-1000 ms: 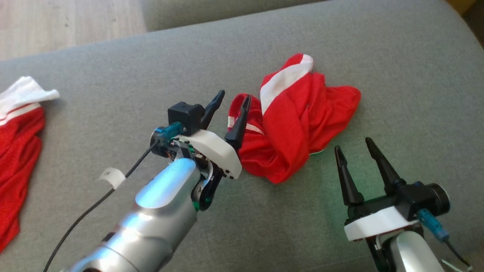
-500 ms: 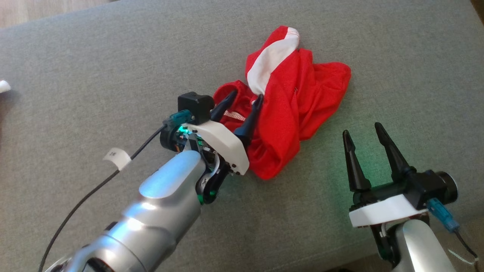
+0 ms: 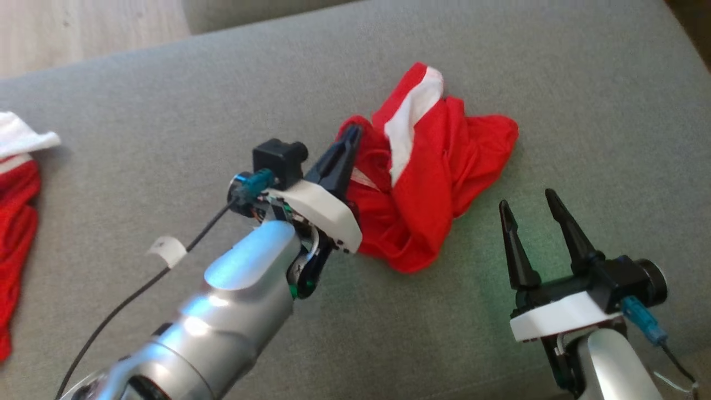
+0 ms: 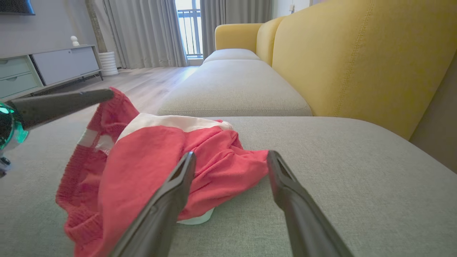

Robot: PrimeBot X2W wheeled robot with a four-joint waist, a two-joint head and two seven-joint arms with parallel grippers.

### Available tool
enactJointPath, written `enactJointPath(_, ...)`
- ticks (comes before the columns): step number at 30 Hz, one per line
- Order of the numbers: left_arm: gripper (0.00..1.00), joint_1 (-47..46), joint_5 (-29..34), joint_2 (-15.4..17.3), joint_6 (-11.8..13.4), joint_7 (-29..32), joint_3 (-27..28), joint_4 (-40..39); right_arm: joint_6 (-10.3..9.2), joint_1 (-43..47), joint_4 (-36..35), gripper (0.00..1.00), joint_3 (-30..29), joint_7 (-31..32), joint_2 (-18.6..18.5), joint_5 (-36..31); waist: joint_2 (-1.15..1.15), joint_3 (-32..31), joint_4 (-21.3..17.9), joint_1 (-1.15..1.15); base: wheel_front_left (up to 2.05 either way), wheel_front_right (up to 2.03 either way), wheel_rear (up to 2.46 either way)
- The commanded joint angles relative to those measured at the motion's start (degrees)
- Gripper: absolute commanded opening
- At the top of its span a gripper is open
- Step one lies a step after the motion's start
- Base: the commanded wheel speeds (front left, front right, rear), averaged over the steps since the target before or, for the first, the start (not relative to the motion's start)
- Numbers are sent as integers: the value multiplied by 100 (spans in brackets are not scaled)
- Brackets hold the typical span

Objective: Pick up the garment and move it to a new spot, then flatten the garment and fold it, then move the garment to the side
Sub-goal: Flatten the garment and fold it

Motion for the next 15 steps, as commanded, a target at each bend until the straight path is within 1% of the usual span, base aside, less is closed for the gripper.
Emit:
enactJointPath(1,0,-335,57,53,33,-108,313,-173,-4,65,-137,100,139,-36,-20,-53,0,-251,114,0,0,0,0)
enactJointPath(4,0,-374,142,227,143,-138,690,-438,-4,173,-107,100,161,-36,-20,-66,0,-471,176,0,0,0,0)
enactJointPath(8,0,-300,513,591,500,-143,1477,-1214,-4,267,-91,100,193,-36,-20,-83,0,-653,218,0,0,0,0)
enactJointPath(10,0,-161,680,734,631,-144,1798,-1615,-4,290,-83,100,208,-36,-20,-87,0,-697,212,0,0,0,0)
enactJointPath(12,0,47,748,815,685,-144,1932,-1866,-4,304,-75,100,218,-36,-20,-90,0,-725,203,0,0,0,0)
enactJointPath(15,0,295,688,834,695,-124,1903,-1896,-4,326,-84,100,220,-36,-20,-96,0,-725,200,0,0,0,0)
